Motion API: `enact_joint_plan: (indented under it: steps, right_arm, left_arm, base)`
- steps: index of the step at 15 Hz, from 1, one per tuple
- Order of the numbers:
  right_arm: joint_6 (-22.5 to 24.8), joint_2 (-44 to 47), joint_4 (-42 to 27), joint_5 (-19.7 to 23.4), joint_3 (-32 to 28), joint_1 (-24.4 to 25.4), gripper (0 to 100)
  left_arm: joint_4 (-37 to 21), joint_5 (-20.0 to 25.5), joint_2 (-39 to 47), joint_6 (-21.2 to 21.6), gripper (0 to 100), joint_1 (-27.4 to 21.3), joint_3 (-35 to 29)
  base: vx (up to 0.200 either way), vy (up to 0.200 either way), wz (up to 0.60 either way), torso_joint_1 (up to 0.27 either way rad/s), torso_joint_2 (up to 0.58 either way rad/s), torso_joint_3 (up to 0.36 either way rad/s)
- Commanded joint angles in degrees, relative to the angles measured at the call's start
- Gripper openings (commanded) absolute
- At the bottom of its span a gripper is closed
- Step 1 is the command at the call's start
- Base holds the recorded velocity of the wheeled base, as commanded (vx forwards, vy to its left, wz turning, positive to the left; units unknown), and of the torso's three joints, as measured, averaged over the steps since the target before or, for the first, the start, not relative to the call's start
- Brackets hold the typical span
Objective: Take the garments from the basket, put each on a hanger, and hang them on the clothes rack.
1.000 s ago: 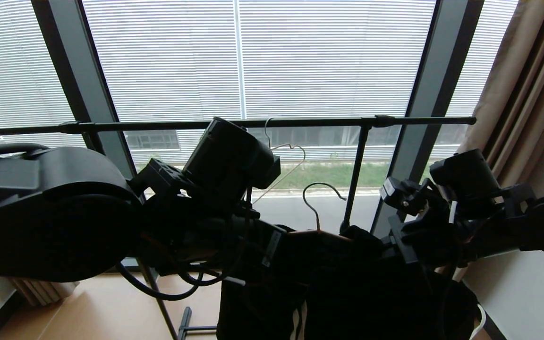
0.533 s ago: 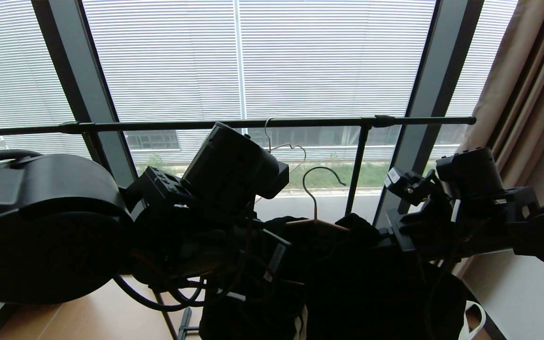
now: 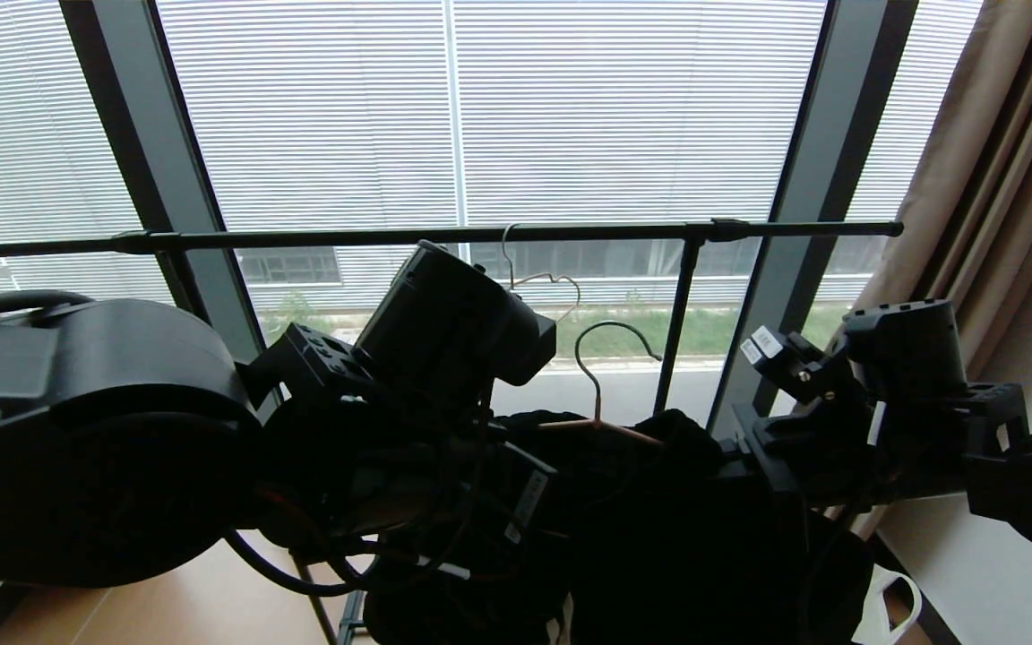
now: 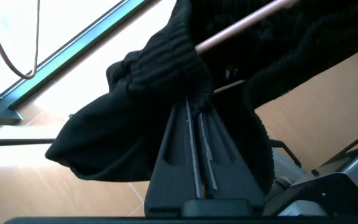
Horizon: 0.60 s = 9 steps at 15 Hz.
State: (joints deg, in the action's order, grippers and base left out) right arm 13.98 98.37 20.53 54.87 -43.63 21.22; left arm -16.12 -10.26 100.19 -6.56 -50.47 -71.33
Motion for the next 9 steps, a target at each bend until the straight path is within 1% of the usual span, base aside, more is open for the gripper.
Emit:
enact_joint_plan:
  steps: [1,4,5,9]
  right_arm:
    - [-0.8,-0.1,2.0,1.2,1.8,0.0,0]
    - [-1.4,-0.2,4.8,2.3,3.1,0.0,0]
    - [-1.6,-0.2,5.5,2.3,3.5,0.0,0]
    - [-1.6,-0.2,6.1,3.8,3.9,0.0,0]
  left_arm:
    - [0.0,0.0,0.9,0.0,0,-0.1,0.0]
    - [0.1,-0.1,2.2,-0.1,0,-0.1,-0.3]
    - [0.1,-0.2,2.5,0.0,100,-0.1,-0.3]
    - [0.1,-0.3,3.3,-0.2,100,-0.2,-0.7]
  base:
    - [0.0,0.0,0.0,0.0,0.0,0.0]
    - [0.0,0.0,0.0,0.0,0.0,0.0]
    - [0.0,0.0,0.0,0.0,0.0,0.0]
    - [0.0,0.0,0.0,0.0,0.0,0.0]
